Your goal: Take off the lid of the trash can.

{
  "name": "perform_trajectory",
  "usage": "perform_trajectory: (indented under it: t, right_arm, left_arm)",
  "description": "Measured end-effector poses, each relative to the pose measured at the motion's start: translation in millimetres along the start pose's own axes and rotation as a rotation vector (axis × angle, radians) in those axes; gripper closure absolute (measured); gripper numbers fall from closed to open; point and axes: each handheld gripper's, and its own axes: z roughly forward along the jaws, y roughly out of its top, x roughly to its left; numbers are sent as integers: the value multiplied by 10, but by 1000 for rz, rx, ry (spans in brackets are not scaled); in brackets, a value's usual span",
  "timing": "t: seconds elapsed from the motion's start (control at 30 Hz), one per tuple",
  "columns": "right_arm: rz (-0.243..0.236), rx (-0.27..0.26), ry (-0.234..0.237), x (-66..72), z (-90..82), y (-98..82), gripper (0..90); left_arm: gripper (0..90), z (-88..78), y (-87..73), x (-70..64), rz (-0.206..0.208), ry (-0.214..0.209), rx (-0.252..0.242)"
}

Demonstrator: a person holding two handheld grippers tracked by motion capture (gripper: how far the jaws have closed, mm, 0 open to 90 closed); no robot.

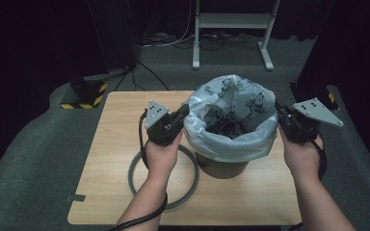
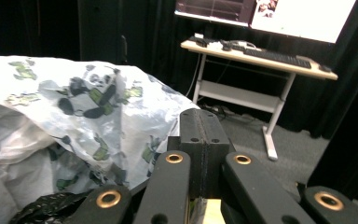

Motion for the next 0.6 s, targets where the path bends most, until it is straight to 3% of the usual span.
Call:
perform_trajectory:
  t: [0.07, 0.17, 0.2, 0.23, 0.37, 0.43, 0.47, 0.5, 0.57, 0.6]
  right_arm:
    - [18, 19, -3, -57, 29, -12, 870]
    - [27, 49, 16, -90, 67, -15, 731]
    - [27, 49, 16, -90, 67, -15, 731]
    - [53, 68, 21, -118, 90, -11, 653]
    - [80, 103, 30, -147, 153, -29, 595]
    - [91, 127, 40, -155, 182, -37, 609]
    - [88, 141, 41, -152, 192, -44, 618]
    - [88, 148, 43, -145, 197, -51, 632]
    - [77, 140, 46, -122, 184, -71, 652]
    - [77, 140, 46, -122, 184, -71, 652]
  left_arm:
    - [897, 1, -5, 5, 1, 2, 2]
    - [897, 7, -12, 7, 0, 3, 5]
    - [897, 8, -17, 8, -1, 3, 6]
    - [897, 10, -22, 7, -4, 2, 8]
    - [877, -16, -6, -10, 8, 4, -7]
    - [737, -15, 3, -10, -1, 9, -10]
    - [669, 11, 23, 14, -36, 26, 20]
    - [627, 22, 23, 32, -48, 50, 30]
    - [544, 37, 21, 55, -68, 55, 37]
    - [544, 57, 17, 77, -86, 48, 48]
